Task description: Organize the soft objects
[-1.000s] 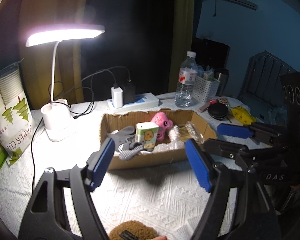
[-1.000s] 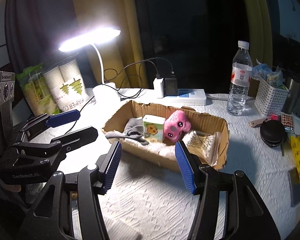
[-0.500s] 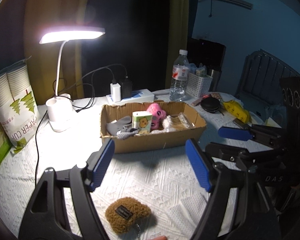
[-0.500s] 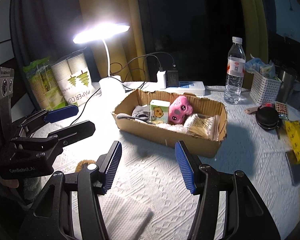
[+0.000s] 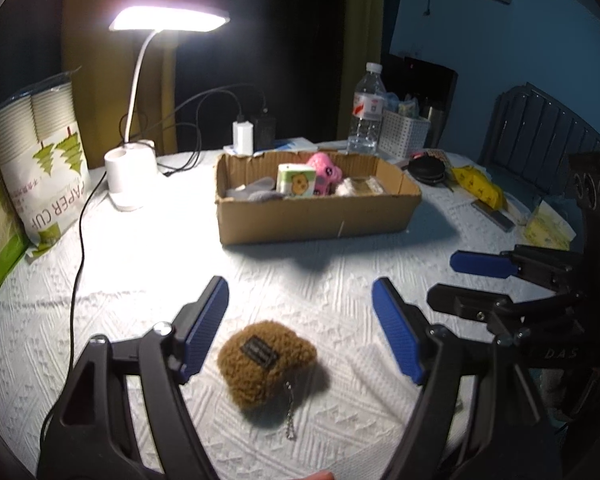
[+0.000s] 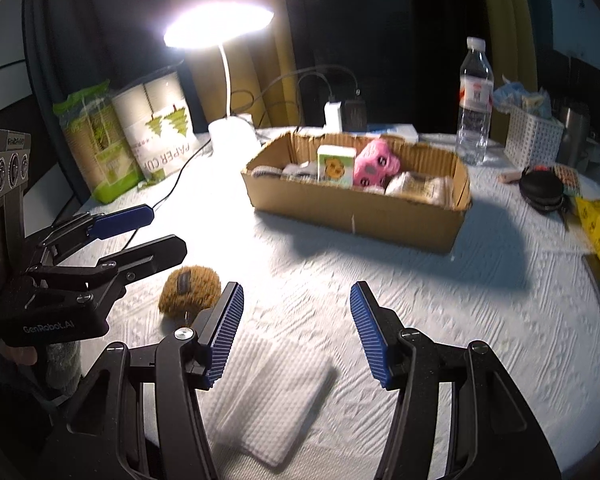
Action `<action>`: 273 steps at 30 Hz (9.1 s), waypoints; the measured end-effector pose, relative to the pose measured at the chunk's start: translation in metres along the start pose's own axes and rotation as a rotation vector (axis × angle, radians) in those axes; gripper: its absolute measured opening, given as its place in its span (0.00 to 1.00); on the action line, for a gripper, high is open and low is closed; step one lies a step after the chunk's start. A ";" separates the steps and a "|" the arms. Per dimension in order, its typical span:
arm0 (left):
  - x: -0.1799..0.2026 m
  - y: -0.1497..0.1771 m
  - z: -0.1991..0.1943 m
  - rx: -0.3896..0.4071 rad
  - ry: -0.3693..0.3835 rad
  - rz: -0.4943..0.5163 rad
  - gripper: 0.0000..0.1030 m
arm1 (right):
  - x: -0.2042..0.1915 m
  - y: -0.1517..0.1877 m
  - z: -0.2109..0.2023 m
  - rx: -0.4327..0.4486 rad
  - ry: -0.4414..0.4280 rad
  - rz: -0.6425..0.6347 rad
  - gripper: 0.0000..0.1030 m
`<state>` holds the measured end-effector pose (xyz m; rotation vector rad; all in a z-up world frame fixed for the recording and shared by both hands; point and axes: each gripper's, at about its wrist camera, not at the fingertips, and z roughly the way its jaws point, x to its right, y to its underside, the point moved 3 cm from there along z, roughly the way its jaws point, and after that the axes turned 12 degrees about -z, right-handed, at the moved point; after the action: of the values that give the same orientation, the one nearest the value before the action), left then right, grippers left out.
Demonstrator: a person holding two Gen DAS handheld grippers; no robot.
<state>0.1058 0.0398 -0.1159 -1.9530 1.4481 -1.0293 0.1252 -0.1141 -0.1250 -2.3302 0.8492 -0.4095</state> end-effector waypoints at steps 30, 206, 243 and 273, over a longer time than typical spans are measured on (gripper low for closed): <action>-0.040 0.036 0.058 -0.183 -0.153 -0.006 0.93 | -0.040 0.051 0.054 -0.175 -0.027 -0.096 0.65; 0.040 -0.073 -0.028 0.194 0.051 0.072 0.94 | 0.061 -0.059 -0.062 0.199 0.184 0.009 0.53; 0.084 -0.077 -0.198 0.448 0.068 0.098 0.96 | -0.007 -0.062 -0.228 0.415 0.380 -0.014 0.73; 0.096 -0.076 -0.201 0.465 0.078 0.122 0.96 | -0.001 -0.056 -0.230 0.409 0.377 0.005 0.74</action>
<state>0.0020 -0.0186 0.0874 -1.4908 1.2138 -1.2637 0.0422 -0.1821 0.0856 -1.8986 0.8472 -0.9479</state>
